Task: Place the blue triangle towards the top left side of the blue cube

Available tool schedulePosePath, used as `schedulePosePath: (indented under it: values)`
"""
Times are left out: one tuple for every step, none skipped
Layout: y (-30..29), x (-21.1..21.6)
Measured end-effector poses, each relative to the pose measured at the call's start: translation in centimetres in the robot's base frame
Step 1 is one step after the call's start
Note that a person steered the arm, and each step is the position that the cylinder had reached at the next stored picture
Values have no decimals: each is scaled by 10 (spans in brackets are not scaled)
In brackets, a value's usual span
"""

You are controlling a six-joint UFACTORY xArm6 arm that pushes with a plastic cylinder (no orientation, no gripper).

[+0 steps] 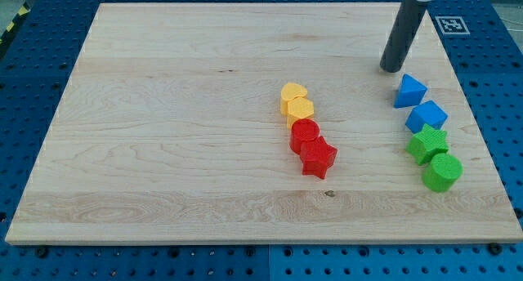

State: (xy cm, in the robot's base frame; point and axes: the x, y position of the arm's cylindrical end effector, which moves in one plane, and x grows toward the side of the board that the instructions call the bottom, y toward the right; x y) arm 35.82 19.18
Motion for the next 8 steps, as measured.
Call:
schedulePosePath:
  values:
    - [-1,15]
    - [-1,22]
    - [0,32]
    - [0,32]
    - [9,19]
    - [9,30]
    - [12,30]
    - [12,34]
